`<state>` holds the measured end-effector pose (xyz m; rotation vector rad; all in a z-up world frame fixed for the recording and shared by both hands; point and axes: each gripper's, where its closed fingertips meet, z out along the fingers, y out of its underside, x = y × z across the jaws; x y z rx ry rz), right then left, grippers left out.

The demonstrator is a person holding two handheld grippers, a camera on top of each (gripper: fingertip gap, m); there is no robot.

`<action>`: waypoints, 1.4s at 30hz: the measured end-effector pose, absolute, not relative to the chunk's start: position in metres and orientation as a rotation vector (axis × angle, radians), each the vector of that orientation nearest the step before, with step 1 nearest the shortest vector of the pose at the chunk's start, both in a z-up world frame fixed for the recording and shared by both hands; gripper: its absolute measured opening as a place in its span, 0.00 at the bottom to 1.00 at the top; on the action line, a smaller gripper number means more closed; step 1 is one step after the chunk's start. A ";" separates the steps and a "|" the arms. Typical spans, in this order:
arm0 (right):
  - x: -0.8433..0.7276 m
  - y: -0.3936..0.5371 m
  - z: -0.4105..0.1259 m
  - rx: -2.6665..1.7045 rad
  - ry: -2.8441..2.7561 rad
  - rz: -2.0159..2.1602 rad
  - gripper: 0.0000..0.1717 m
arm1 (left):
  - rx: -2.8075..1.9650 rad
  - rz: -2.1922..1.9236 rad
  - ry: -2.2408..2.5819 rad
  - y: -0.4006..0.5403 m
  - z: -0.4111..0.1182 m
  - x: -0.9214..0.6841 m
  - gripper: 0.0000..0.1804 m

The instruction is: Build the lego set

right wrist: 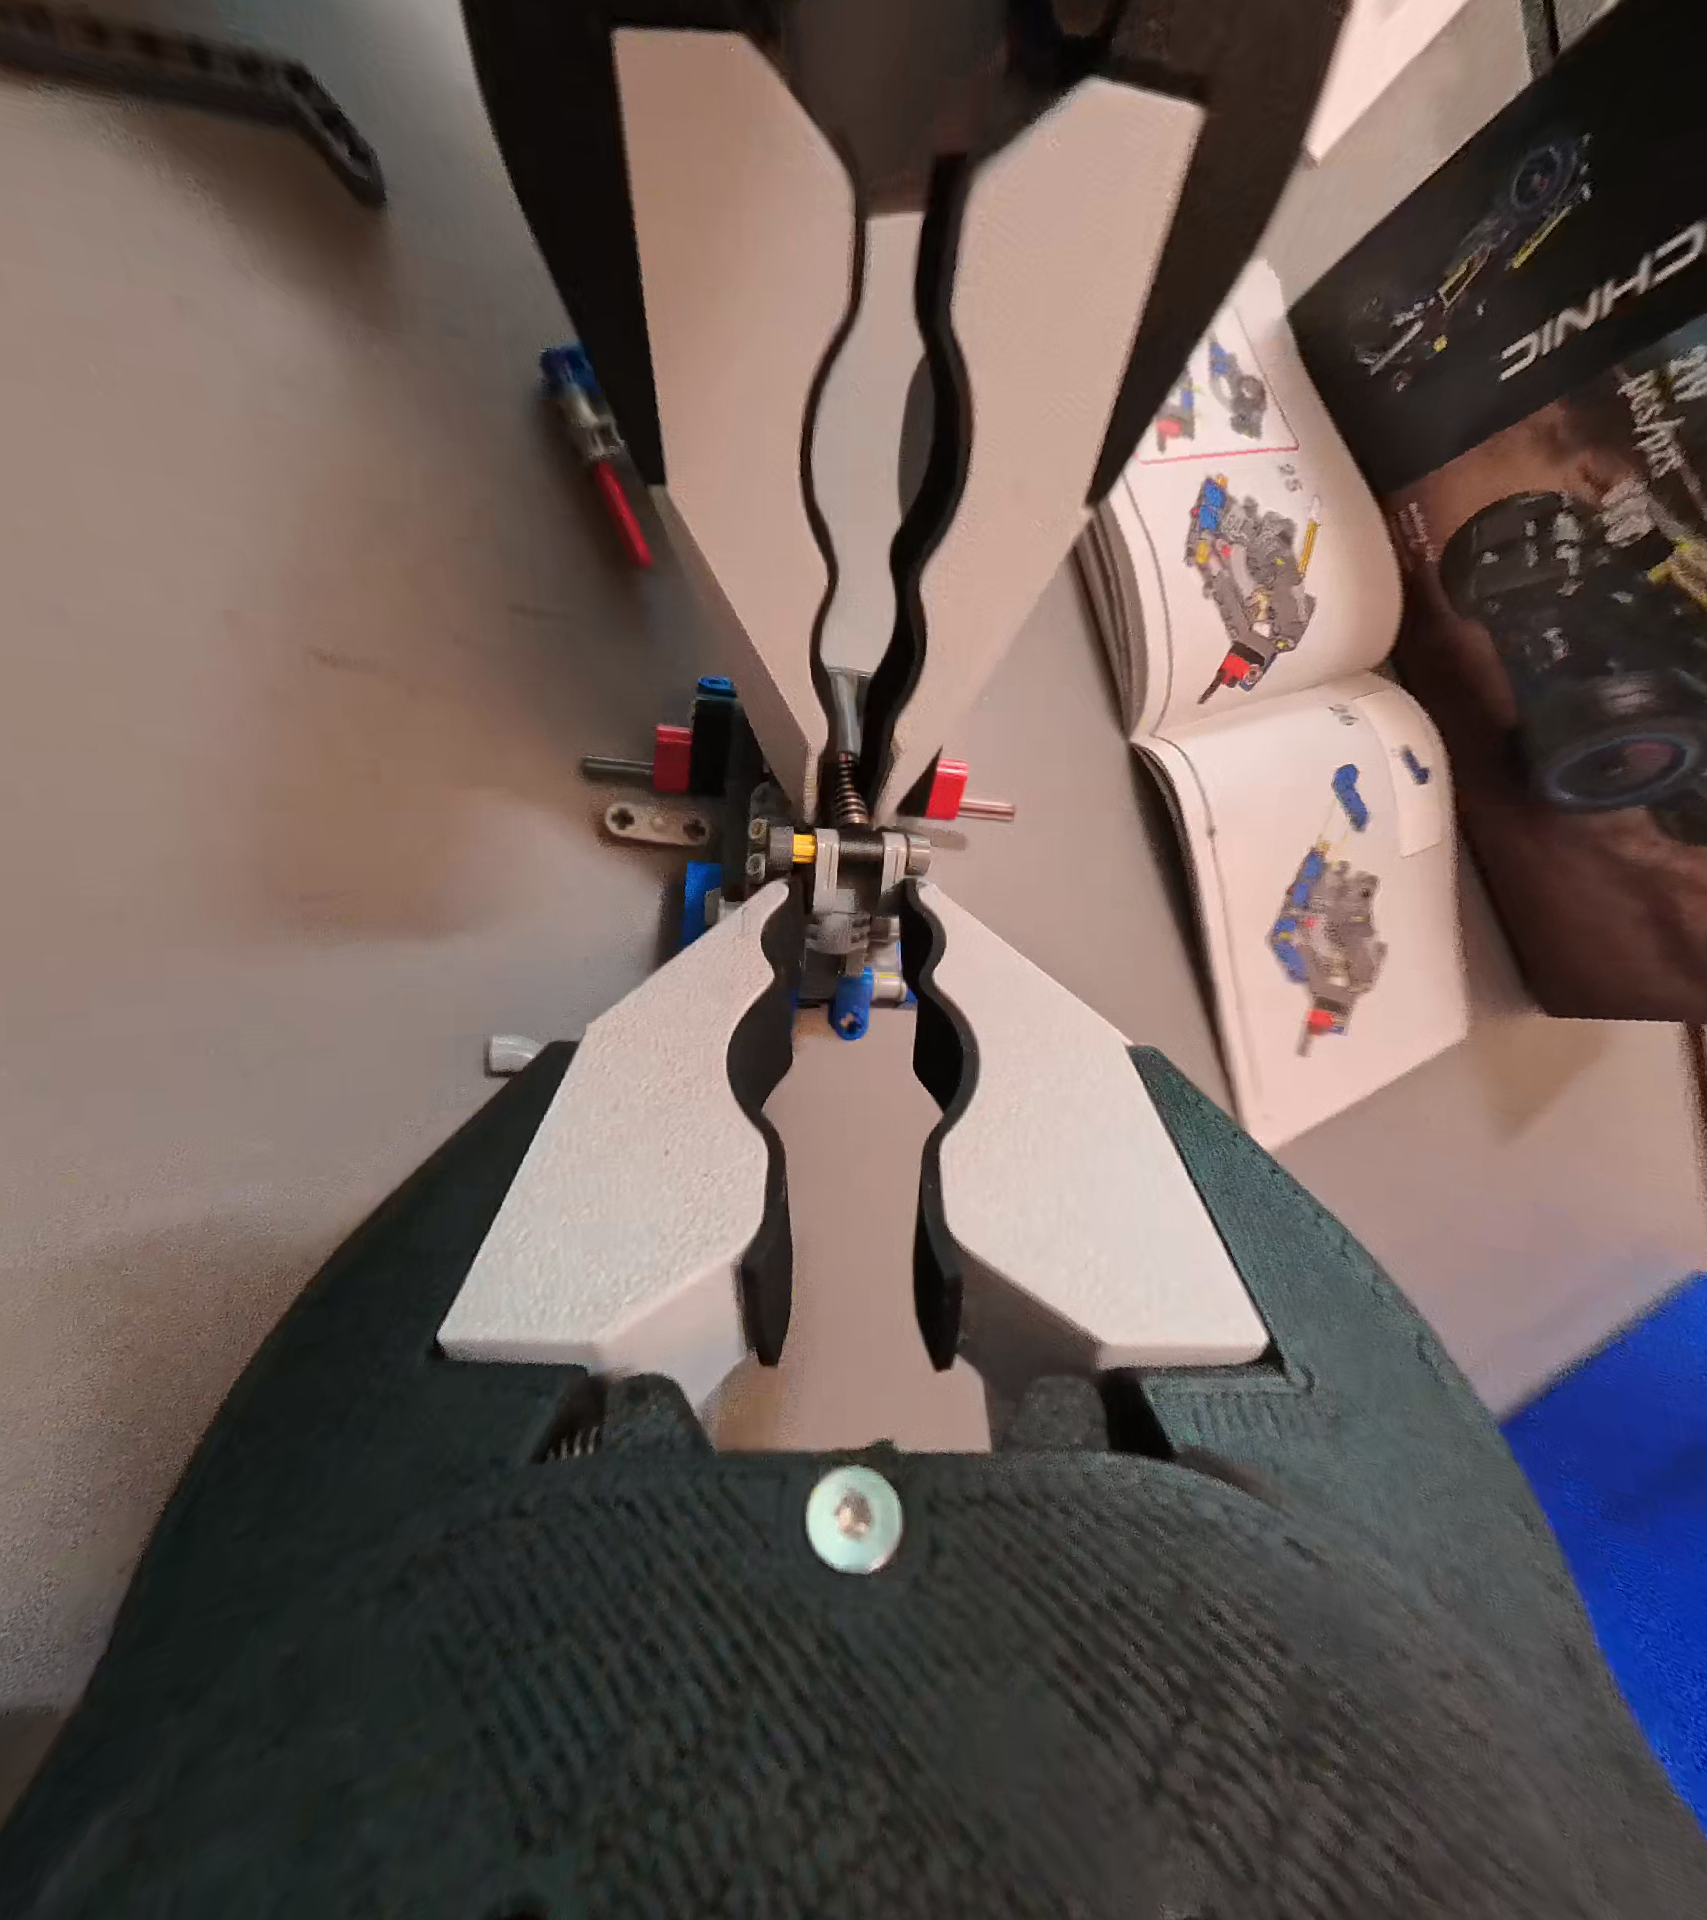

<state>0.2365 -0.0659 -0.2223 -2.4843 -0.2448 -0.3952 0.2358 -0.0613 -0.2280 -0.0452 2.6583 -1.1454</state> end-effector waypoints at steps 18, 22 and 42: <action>0.238 -0.076 -0.230 -2.665 -0.295 -0.431 0.09 | -0.071 -1.072 2.663 -0.067 -0.231 0.236 0.02; 0.237 -0.071 -0.230 -2.522 -0.225 -0.349 0.08 | -0.045 -1.101 2.643 -0.066 -0.231 0.237 0.01; 0.236 -0.072 -0.227 -2.307 -0.245 -0.352 0.08 | -0.052 -1.157 2.667 -0.066 -0.231 0.235 0.02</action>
